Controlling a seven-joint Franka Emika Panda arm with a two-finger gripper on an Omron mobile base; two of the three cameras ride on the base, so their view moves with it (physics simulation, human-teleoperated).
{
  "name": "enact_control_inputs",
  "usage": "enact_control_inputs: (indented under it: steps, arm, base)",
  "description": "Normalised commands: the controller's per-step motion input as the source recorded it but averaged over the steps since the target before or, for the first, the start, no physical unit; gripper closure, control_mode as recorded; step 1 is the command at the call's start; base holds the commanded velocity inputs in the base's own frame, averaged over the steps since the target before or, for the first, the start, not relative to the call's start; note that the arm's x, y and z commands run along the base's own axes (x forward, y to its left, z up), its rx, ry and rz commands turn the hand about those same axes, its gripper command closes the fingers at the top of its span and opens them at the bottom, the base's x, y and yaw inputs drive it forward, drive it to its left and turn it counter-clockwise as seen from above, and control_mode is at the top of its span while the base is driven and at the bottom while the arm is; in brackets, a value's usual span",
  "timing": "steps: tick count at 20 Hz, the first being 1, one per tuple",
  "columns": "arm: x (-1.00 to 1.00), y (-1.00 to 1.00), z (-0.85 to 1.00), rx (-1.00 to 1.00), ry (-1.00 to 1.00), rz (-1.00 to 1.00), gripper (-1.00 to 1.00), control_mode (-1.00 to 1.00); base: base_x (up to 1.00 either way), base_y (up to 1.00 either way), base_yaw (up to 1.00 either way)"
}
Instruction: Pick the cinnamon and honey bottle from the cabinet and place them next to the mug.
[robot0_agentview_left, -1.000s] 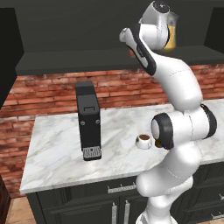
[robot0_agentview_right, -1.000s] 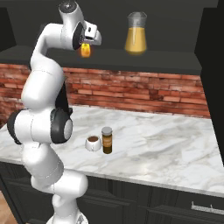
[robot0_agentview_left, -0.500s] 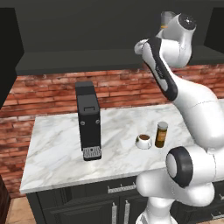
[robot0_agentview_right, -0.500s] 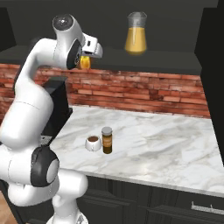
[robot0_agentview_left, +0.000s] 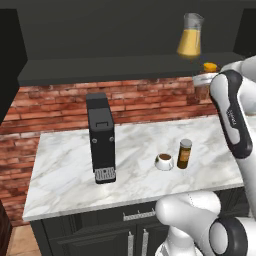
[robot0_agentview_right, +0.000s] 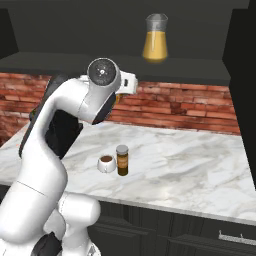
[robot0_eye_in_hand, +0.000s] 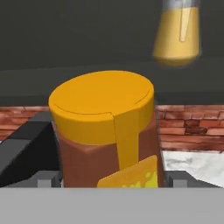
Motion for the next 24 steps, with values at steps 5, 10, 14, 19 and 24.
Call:
enact_control_inputs:
  steps: [5, 10, 14, 19, 24]
  arm:
    - [-0.76, -0.81, -0.09, 0.0, -0.01, 0.25, 1.0, -1.0]
    - [-0.2, -0.52, -0.01, 0.0, 0.0, 0.36, 1.0, -1.0]
    - [0.0, -0.28, -0.07, 0.0, 0.0, 0.4, 1.0, -1.0]
    - [0.0, -0.09, -0.36, 0.0, 0.02, 0.29, 1.0, -1.0]
    - [0.0, 0.0, -0.59, -0.01, 0.05, 0.17, 1.0, -1.0]
  base:
    - [0.0, 0.0, 0.0]
    - [0.0, 0.0, 0.0]
    - [0.0, 0.0, 0.0]
    - [0.0, 0.0, 0.0]
    - [0.0, 0.0, 0.0]
